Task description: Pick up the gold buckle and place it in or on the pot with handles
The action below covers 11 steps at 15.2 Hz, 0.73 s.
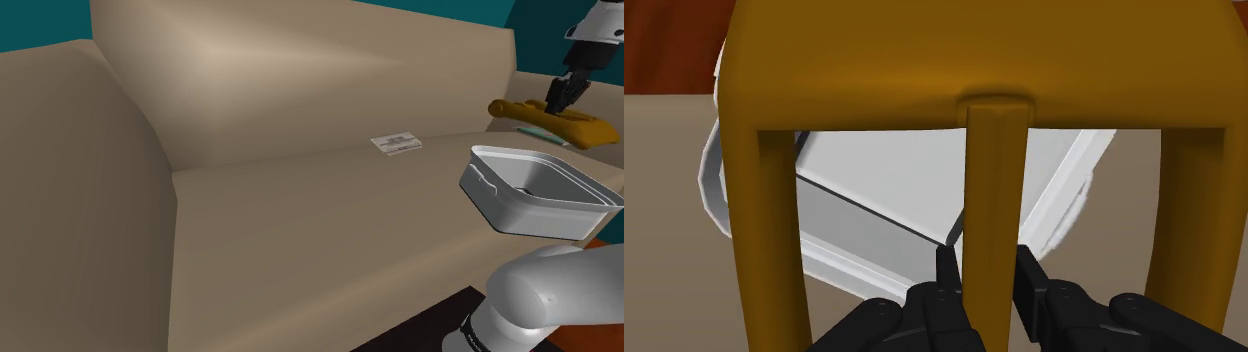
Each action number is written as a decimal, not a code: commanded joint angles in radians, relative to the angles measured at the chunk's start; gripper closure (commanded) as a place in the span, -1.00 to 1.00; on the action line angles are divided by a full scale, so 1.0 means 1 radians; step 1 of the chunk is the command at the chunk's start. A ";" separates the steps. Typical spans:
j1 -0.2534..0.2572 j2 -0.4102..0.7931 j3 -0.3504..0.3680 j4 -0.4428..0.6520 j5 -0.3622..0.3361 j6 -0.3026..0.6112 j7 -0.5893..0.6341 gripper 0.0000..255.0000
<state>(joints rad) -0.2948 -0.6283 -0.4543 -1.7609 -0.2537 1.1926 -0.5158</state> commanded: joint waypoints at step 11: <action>-0.026 -0.076 -0.063 -0.148 -0.060 0.091 -0.056 1.00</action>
<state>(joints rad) -0.3187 -0.6965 -0.5162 -1.8889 -0.3113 1.2706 -0.5736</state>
